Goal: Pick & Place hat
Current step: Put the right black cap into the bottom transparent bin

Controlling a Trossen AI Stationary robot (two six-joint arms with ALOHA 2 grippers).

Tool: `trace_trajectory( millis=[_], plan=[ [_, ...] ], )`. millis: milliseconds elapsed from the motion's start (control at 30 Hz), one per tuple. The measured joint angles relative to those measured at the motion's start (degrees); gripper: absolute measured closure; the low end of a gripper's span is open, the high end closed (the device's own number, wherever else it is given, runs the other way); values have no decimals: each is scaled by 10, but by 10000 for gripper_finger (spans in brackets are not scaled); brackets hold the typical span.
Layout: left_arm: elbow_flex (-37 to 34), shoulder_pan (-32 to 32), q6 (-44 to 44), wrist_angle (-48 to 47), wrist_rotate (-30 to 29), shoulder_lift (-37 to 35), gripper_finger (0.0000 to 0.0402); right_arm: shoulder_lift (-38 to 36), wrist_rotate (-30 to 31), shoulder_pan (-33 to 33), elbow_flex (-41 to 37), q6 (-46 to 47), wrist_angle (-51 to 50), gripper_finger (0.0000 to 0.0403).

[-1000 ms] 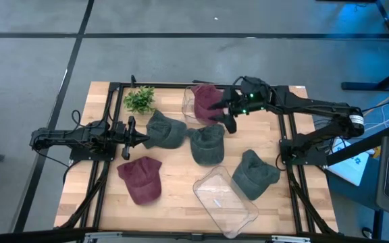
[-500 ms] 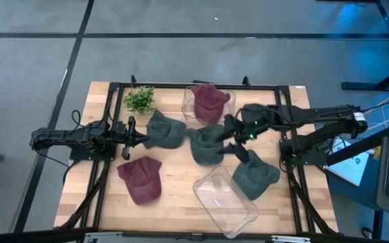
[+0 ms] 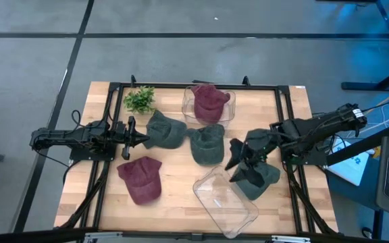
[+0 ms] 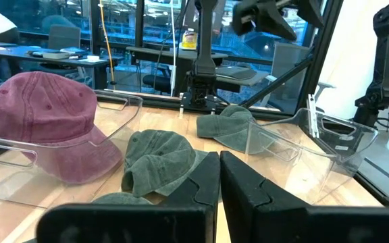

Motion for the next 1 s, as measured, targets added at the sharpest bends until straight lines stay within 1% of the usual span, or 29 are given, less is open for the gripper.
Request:
trace_trajectory(
  millis=[400,800,1000],
  plan=[
    [0,0,0,0,0,0,389,0,0,75,0,79,-118,159],
    [0,0,0,0,0,0,394,0,0,131,0,185,-282,159],
    [0,0,0,0,0,0,390,0,0,151,0,223,-356,159]
  ],
)
